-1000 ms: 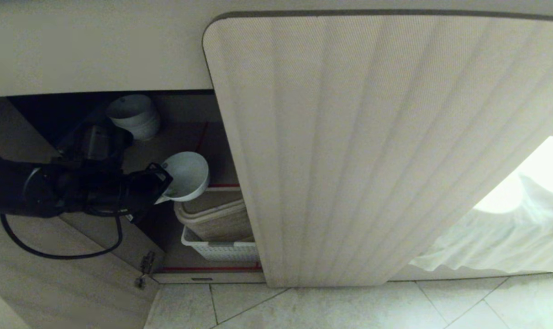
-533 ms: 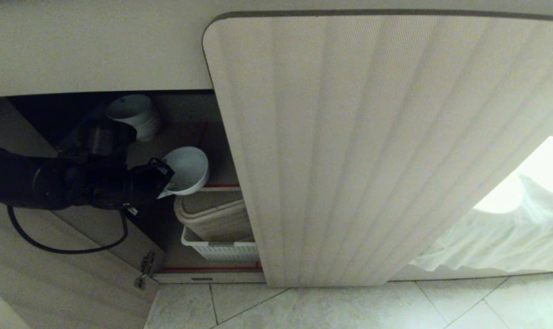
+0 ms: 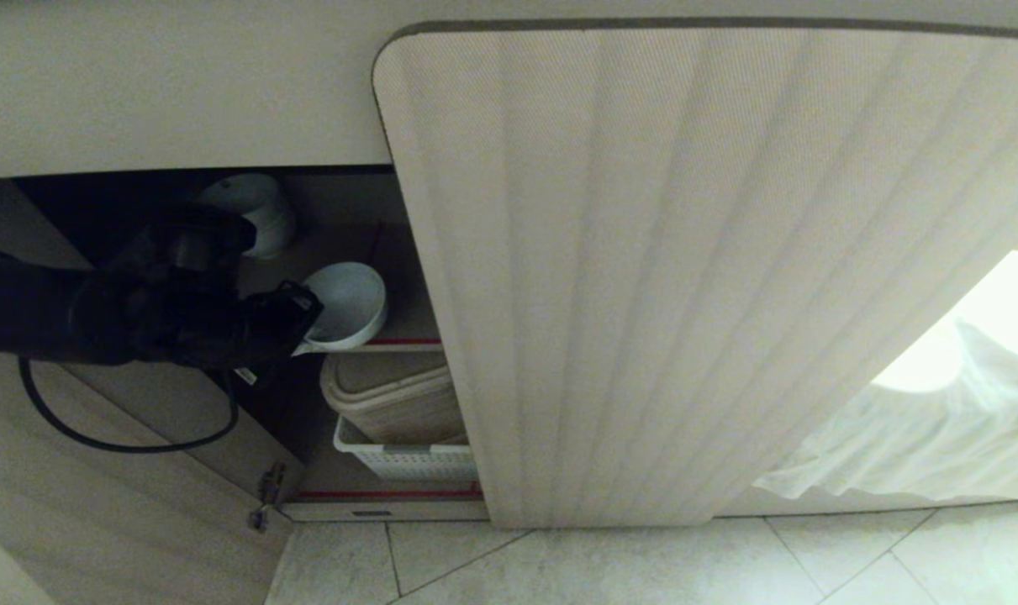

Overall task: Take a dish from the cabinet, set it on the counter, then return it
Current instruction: Put it back into the cabinet

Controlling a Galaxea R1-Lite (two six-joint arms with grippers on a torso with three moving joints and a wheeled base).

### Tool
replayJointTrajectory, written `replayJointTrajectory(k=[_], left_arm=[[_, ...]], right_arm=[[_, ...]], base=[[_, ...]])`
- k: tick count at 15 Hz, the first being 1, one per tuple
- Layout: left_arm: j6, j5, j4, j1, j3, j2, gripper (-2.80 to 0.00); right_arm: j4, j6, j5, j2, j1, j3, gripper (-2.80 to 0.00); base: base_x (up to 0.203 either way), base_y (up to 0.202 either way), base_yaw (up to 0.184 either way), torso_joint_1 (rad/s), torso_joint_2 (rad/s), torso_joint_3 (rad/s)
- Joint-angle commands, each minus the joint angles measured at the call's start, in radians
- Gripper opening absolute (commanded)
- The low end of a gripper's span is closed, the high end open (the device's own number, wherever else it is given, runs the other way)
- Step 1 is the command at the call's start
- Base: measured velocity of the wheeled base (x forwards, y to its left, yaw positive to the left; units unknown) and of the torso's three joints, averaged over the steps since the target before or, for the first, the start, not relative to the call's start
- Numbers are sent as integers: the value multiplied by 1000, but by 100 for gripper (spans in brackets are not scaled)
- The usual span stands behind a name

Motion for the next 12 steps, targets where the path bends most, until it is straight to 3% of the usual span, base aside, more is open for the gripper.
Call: replayJointTrajectory(k=[1,12], left_arm=[[-7,-4,41,1,-39,14,-280],[-43,-70,91,-13,-83,39,-280]], right_arm=[[-1,0,0,0,-1,0,-280],[-1,0,0,0,1,0,-280]], base=[[0,0,0,0,0,0],[0,0,0,0,0,0]])
